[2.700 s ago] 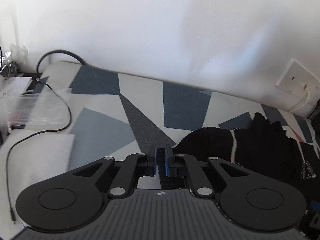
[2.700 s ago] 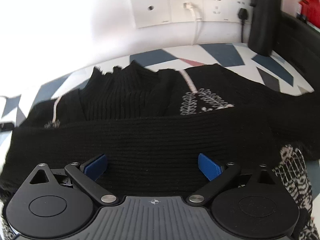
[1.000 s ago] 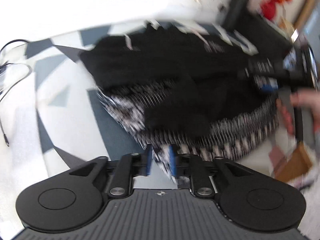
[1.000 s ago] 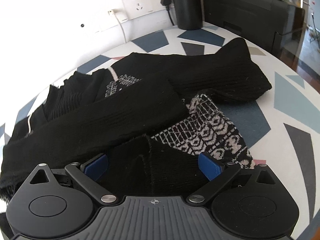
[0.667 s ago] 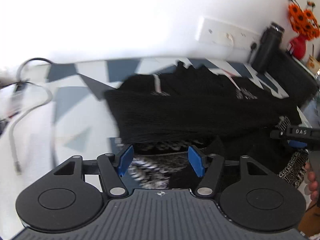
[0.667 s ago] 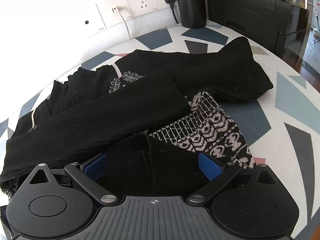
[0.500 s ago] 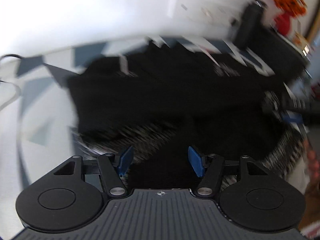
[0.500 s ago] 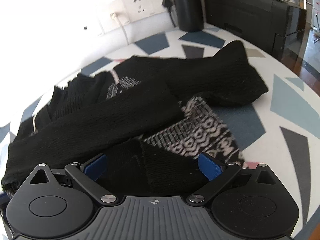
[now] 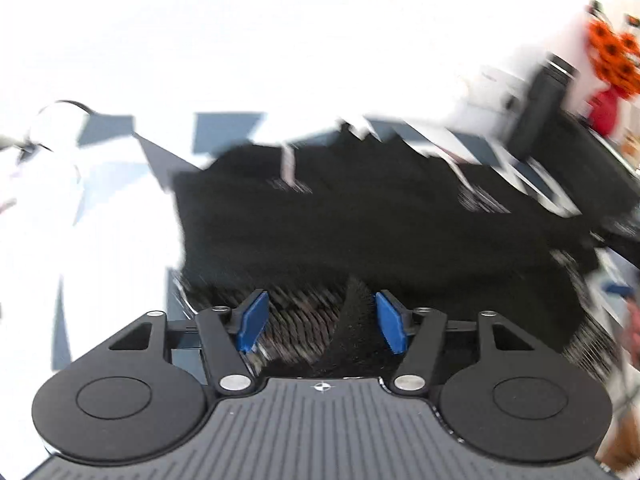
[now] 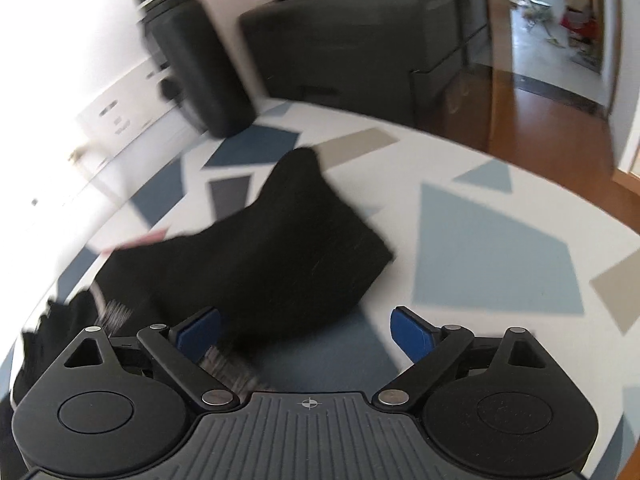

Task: Fold clothes

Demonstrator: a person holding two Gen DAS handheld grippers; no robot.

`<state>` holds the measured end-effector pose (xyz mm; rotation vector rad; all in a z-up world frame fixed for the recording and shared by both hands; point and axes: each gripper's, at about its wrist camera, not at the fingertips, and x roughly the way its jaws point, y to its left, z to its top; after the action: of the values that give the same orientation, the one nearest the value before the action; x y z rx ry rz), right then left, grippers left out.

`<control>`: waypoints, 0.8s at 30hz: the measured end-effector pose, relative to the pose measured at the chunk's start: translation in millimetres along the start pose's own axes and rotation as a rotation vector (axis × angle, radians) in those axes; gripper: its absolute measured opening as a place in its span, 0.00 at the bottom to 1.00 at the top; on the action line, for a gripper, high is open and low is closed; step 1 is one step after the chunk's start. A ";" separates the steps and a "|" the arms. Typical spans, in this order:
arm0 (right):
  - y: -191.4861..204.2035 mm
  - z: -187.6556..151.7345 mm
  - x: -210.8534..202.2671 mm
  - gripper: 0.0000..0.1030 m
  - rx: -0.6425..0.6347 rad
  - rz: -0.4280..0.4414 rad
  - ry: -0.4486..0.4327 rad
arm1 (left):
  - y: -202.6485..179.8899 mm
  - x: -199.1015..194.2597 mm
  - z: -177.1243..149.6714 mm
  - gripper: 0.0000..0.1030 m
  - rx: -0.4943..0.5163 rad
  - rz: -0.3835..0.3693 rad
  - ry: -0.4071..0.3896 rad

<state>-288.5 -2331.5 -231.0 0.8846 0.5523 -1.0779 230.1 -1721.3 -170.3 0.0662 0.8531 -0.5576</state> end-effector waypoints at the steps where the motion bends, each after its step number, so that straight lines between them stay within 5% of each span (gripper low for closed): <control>1: -3.0 4.5 4.1 0.88 0.013 0.000 0.004 | -3.8 4.7 4.3 0.59 -0.001 0.008 0.007; 9: -1.8 22.4 11.0 0.74 0.022 -0.020 -0.069 | -28.5 23.9 14.3 0.59 -0.017 0.087 0.025; 13: 22.9 21.5 5.3 0.73 -0.128 0.097 -0.096 | -19.8 26.0 14.7 0.59 -0.048 0.156 0.002; 18: 50.2 12.3 5.8 0.69 -0.273 0.144 -0.114 | -19.7 25.5 6.4 0.67 0.088 0.254 -0.016; 21: 66.7 4.6 3.0 0.70 -0.367 0.184 -0.136 | -14.3 26.8 2.6 0.70 0.086 0.269 -0.013; 24: 82.0 -2.1 12.3 0.69 -0.447 0.256 -0.052 | -4.8 28.7 1.3 0.70 0.040 0.281 -0.007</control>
<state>-208.3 -2319.9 -213.5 0.5158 0.5893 -0.7035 243.7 -1738.4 -189.5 0.2172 0.8092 -0.3106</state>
